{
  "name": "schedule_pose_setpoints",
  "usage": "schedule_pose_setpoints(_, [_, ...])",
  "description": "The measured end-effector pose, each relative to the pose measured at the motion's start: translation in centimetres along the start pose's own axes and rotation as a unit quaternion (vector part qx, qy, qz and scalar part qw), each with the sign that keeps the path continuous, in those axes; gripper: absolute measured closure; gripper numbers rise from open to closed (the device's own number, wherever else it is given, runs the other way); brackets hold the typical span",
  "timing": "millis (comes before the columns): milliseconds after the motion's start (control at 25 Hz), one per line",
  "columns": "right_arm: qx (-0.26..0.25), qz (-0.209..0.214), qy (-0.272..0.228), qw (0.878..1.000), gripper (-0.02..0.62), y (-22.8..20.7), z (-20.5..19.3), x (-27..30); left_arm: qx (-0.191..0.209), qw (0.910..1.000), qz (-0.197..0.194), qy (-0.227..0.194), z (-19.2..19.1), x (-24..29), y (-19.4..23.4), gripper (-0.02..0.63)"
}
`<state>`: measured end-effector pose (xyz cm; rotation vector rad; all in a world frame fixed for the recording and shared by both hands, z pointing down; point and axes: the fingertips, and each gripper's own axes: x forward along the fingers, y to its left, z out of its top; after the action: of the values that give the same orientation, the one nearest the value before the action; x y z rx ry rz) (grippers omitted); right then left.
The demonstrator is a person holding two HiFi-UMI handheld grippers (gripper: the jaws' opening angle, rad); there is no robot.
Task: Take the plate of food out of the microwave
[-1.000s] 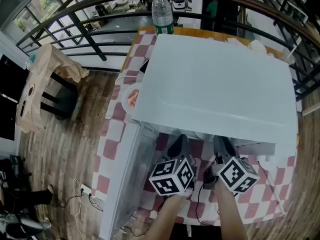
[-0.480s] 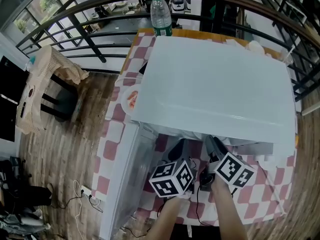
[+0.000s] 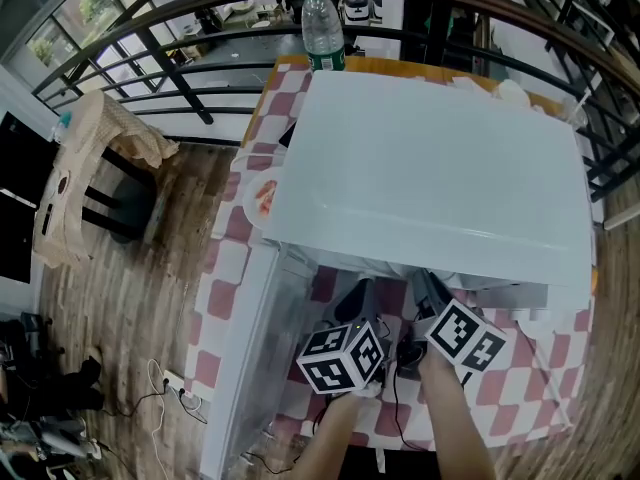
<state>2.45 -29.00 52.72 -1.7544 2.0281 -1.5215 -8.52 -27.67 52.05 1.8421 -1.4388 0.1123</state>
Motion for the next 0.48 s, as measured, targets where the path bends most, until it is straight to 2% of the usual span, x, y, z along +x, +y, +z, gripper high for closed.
schedule_pose_setpoints(280, [0.006,0.01,-0.001,1.0,0.512,0.0,-0.6,-1.2,-0.001,0.9999,-0.014,0.005,-0.6,-0.2,-0.7,0.574])
schedule_pose_setpoints(480, [0.008,0.016,-0.005,1.0,0.526,0.0,-0.8,-2.6,-0.027,0.9989,-0.038,0.007,-0.7,-0.6,-1.4,0.565])
